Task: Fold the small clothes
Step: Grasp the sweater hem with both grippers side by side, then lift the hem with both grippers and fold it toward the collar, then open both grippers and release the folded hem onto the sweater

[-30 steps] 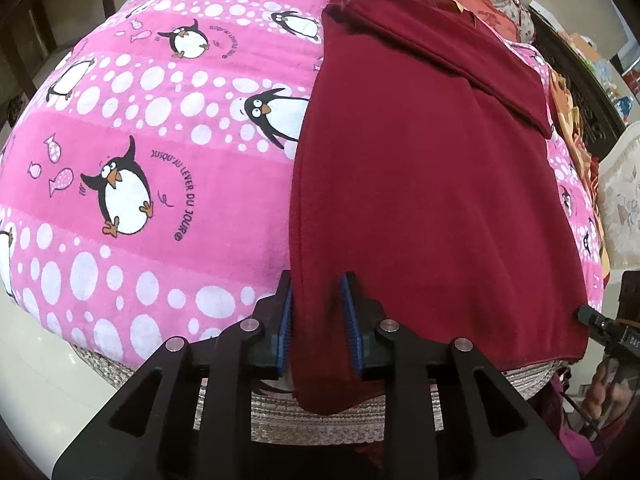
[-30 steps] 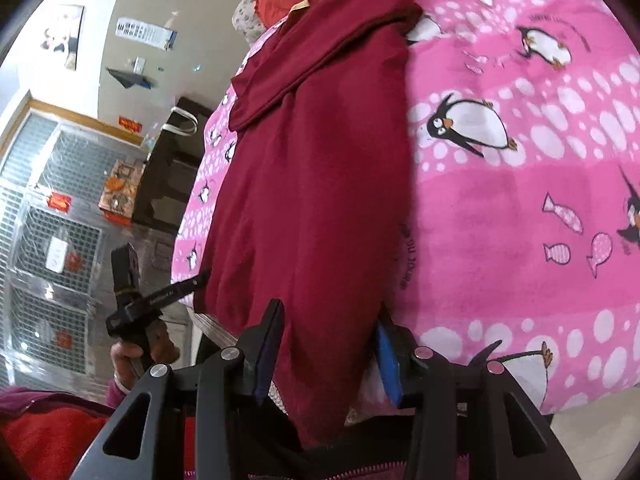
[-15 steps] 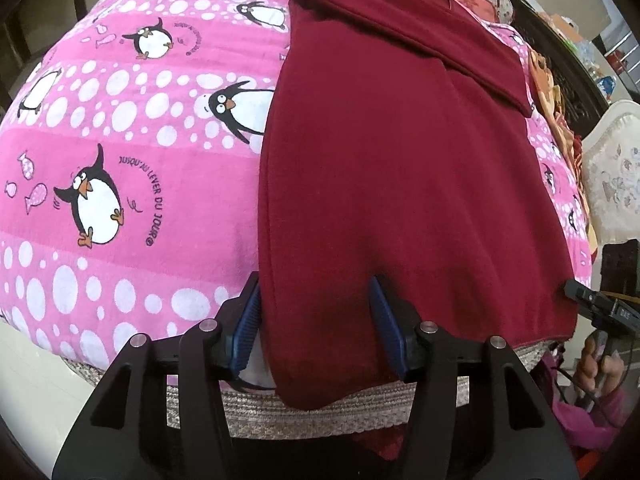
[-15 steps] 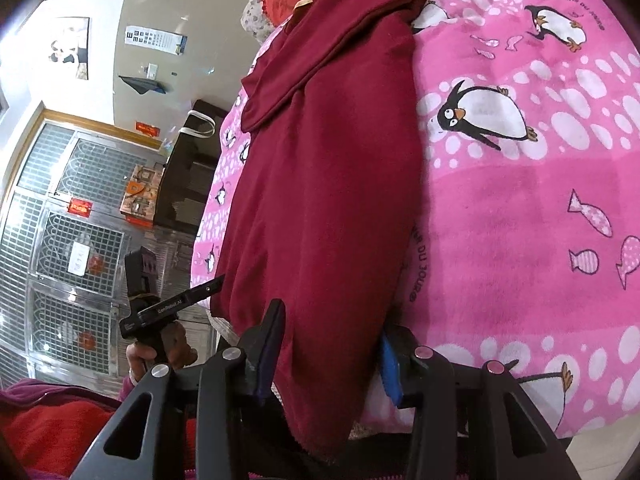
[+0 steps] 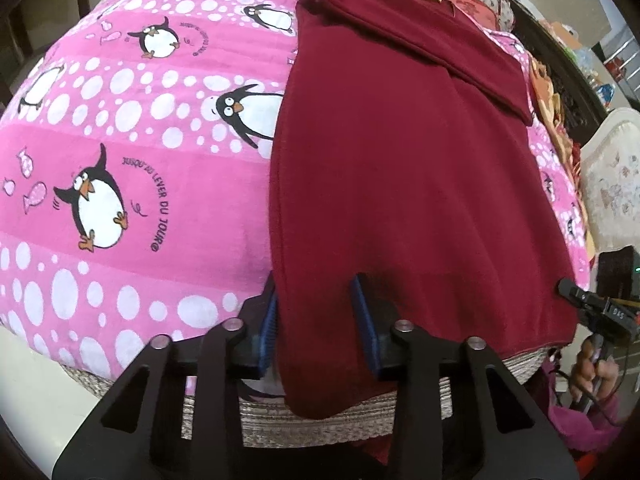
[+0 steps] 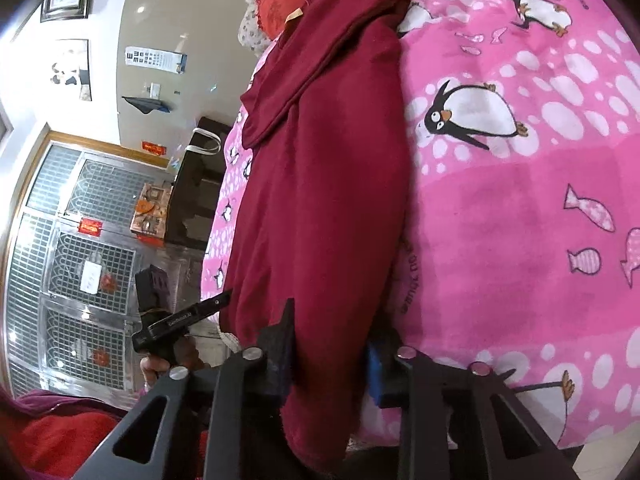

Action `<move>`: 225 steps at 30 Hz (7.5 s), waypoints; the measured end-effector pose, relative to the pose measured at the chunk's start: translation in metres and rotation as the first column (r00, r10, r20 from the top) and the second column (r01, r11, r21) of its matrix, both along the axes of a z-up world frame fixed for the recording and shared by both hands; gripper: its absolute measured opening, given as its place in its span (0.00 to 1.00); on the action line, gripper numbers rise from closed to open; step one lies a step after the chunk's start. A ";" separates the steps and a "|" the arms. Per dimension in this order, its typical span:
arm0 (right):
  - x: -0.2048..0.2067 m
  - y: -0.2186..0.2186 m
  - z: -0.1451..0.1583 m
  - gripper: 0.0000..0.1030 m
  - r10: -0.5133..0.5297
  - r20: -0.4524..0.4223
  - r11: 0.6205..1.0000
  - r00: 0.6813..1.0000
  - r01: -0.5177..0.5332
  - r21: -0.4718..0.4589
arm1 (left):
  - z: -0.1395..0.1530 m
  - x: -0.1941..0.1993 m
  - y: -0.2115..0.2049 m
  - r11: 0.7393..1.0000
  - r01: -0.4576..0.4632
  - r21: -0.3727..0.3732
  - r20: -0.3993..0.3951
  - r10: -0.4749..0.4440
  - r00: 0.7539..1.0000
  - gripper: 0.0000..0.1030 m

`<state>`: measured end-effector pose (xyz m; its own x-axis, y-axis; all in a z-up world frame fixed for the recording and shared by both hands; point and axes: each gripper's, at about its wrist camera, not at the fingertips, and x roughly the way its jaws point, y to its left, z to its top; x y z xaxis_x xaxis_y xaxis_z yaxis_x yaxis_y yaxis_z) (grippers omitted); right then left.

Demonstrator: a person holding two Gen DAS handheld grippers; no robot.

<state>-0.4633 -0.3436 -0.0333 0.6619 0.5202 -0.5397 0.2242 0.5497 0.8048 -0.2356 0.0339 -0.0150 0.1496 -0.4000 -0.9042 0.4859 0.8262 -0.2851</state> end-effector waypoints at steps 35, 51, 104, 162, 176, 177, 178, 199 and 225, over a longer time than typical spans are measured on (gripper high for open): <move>0.017 0.012 0.003 0.17 0.029 -0.066 0.999 0.997 -0.032 -0.040 | 0.001 0.001 -0.001 1.000 -0.018 0.008 -0.001 0.018 1.000 0.10; 0.043 0.014 0.076 0.16 0.048 0.171 0.988 0.984 -0.021 -0.154 | 0.043 0.027 0.000 0.992 -0.058 -0.114 0.064 0.065 0.996 0.07; 0.129 -0.082 0.152 0.16 -0.194 0.368 0.910 0.909 0.307 -0.278 | 0.137 0.140 -0.060 0.925 -0.166 -0.343 0.293 0.273 0.916 0.07; 0.202 -0.120 0.102 0.36 -0.154 0.162 0.964 0.975 0.184 -0.191 | 0.106 0.234 -0.150 0.970 -0.155 -0.188 0.344 0.213 0.915 0.07; 0.251 -0.150 0.140 0.07 -0.247 0.273 0.860 0.930 0.340 -0.380 | 0.106 0.266 -0.170 0.963 -0.187 -0.195 0.328 0.244 0.913 0.07; 0.257 -0.155 0.139 0.07 -0.263 0.266 0.852 0.927 0.353 -0.388 | 0.107 0.269 -0.172 0.963 -0.191 -0.192 0.336 0.247 0.909 0.07; 0.261 -0.160 0.138 0.07 -0.271 0.263 0.849 0.926 0.359 -0.388 | 0.107 0.272 -0.174 0.963 -0.193 -0.188 0.346 0.249 0.905 0.07; 0.273 -0.189 0.119 0.39 -0.338 0.177 0.853 0.924 0.381 -0.358 | 0.120 0.261 -0.164 0.964 -0.171 -0.203 0.362 0.236 0.902 0.38; 0.351 -0.181 0.075 0.39 -0.264 0.047 0.778 0.963 0.242 -0.579 | 0.051 0.300 -0.238 0.984 -0.180 0.017 0.411 0.157 0.898 0.41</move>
